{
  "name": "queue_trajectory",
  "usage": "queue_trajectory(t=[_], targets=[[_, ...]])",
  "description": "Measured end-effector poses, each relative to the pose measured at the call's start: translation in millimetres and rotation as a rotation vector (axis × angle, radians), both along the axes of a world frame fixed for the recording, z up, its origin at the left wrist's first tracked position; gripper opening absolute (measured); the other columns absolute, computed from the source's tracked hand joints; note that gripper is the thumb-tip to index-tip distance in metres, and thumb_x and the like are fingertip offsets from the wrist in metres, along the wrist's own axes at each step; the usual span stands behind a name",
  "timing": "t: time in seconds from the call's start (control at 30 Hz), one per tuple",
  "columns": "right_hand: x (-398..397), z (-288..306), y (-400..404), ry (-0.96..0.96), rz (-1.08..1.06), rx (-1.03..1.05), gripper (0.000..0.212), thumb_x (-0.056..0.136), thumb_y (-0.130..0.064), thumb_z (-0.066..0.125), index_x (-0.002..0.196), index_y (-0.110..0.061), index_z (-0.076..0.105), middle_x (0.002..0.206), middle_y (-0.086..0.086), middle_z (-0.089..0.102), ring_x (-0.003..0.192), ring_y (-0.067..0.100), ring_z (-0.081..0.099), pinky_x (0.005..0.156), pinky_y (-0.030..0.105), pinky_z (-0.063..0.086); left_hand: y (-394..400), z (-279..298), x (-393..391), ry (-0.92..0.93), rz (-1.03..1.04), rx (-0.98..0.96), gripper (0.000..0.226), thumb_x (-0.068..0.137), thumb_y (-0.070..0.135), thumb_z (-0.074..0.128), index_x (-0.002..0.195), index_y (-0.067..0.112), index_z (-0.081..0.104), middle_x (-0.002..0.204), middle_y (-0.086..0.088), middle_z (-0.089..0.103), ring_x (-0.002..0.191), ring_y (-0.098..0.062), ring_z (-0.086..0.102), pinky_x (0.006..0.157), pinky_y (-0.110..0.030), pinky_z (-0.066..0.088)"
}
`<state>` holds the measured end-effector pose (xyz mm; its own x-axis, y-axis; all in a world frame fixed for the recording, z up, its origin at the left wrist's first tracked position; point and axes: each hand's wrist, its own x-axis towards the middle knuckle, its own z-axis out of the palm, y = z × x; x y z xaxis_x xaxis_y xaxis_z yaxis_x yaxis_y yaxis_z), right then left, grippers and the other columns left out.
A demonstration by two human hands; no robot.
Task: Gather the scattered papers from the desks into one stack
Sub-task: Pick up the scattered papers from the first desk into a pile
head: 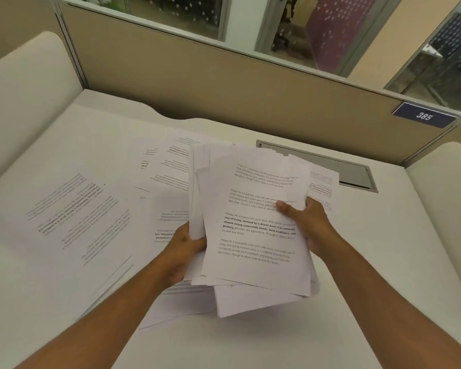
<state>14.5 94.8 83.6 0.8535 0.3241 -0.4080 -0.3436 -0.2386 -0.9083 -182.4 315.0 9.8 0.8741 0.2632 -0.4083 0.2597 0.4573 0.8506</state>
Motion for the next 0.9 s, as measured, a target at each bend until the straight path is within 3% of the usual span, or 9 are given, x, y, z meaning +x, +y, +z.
queue_trajectory(t=[0.13, 0.23, 0.4, 0.5, 0.57, 0.63, 0.7, 0.8, 0.9], targets=[[-17, -6, 15, 0.060, -0.105, 0.118, 0.055, 0.086, -0.012, 0.089, 0.135, -0.007, 0.067, 0.123, 0.014, 0.081, 0.110, 0.038, 0.079, 0.093, 0.059, 0.064, 14, -4, -4, 0.008, -0.036, 0.008, 0.038, 0.103, 0.008, 0.072, 0.137, 0.025, 0.071, 0.127, -0.003, 0.084, 0.117, -0.023, 0.080, 0.088, -0.038, 0.068], [-27, -13, 14, 0.251, 0.065, 0.184, 0.051, 0.092, -0.011, 0.082, 0.141, -0.010, 0.067, 0.134, 0.017, 0.076, 0.121, 0.039, 0.075, 0.104, 0.060, 0.058, 20, -1, -1, -0.002, -0.059, 0.031, 0.031, 0.103, 0.010, 0.073, 0.122, 0.032, 0.081, 0.123, -0.005, 0.085, 0.112, -0.023, 0.082, 0.082, -0.035, 0.069], [-32, -24, 8, 0.190, 0.198, 0.169, 0.053, 0.087, -0.005, 0.086, 0.138, -0.012, 0.071, 0.135, 0.014, 0.076, 0.126, 0.035, 0.073, 0.102, 0.051, 0.061, 22, 2, 6, 0.051, -0.043, 0.053, 0.022, 0.109, 0.038, 0.063, 0.110, 0.041, 0.084, 0.117, -0.004, 0.087, 0.103, -0.020, 0.084, 0.072, -0.031, 0.068], [-35, -24, 12, 0.061, 0.111, 0.094, 0.056, 0.081, -0.006, 0.091, 0.134, -0.012, 0.072, 0.126, 0.010, 0.080, 0.117, 0.033, 0.078, 0.099, 0.052, 0.063, 29, 4, 8, 0.079, -0.047, -0.126, 0.048, 0.094, 0.074, 0.049, 0.119, 0.046, 0.078, 0.117, 0.001, 0.087, 0.105, -0.023, 0.084, 0.072, -0.039, 0.070], [-39, -23, 16, -0.008, 0.076, 0.041, 0.058, 0.079, -0.007, 0.094, 0.132, -0.013, 0.071, 0.122, 0.007, 0.082, 0.111, 0.030, 0.080, 0.096, 0.053, 0.064, 38, 10, 11, 0.032, -0.110, -0.155, 0.049, 0.089, 0.077, 0.049, 0.118, 0.051, 0.078, 0.118, 0.007, 0.086, 0.106, -0.023, 0.083, 0.073, -0.040, 0.070], [-43, -20, 23, -0.085, 0.033, -0.022, 0.061, 0.074, -0.008, 0.098, 0.129, -0.016, 0.071, 0.119, 0.002, 0.083, 0.106, 0.024, 0.082, 0.090, 0.046, 0.067, 46, 14, 15, -0.037, -0.194, -0.051, 0.035, 0.089, 0.063, 0.069, 0.122, 0.052, 0.077, 0.125, 0.012, 0.084, 0.112, -0.017, 0.081, 0.079, -0.036, 0.069], [-47, -21, 30, -0.147, -0.010, -0.064, 0.064, 0.069, -0.011, 0.101, 0.125, -0.019, 0.071, 0.117, -0.002, 0.083, 0.103, 0.017, 0.082, 0.085, 0.038, 0.068, 51, 12, 19, -0.048, -0.226, 0.070, 0.048, 0.086, 0.040, 0.082, 0.132, 0.041, 0.070, 0.128, 0.011, 0.083, 0.116, -0.019, 0.080, 0.088, -0.038, 0.069], [-43, -26, 41, -0.155, -0.011, -0.072, 0.060, 0.071, -0.022, 0.101, 0.122, -0.023, 0.072, 0.116, -0.005, 0.083, 0.102, 0.011, 0.081, 0.084, 0.032, 0.068, 55, 5, 23, -0.048, -0.167, 0.140, 0.040, 0.096, 0.020, 0.079, 0.133, 0.031, 0.069, 0.123, 0.005, 0.085, 0.110, -0.024, 0.082, 0.088, -0.041, 0.069], [-14, -34, 44, -0.082, -0.072, -0.144, 0.035, 0.086, -0.043, 0.088, 0.109, -0.020, 0.075, 0.104, -0.001, 0.085, 0.093, 0.015, 0.082, 0.076, 0.031, 0.066, 65, -5, 21, -0.046, -0.052, 0.114, 0.037, 0.097, 0.009, 0.077, 0.130, 0.026, 0.072, 0.120, -0.001, 0.086, 0.105, -0.029, 0.084, 0.078, -0.037, 0.070]])
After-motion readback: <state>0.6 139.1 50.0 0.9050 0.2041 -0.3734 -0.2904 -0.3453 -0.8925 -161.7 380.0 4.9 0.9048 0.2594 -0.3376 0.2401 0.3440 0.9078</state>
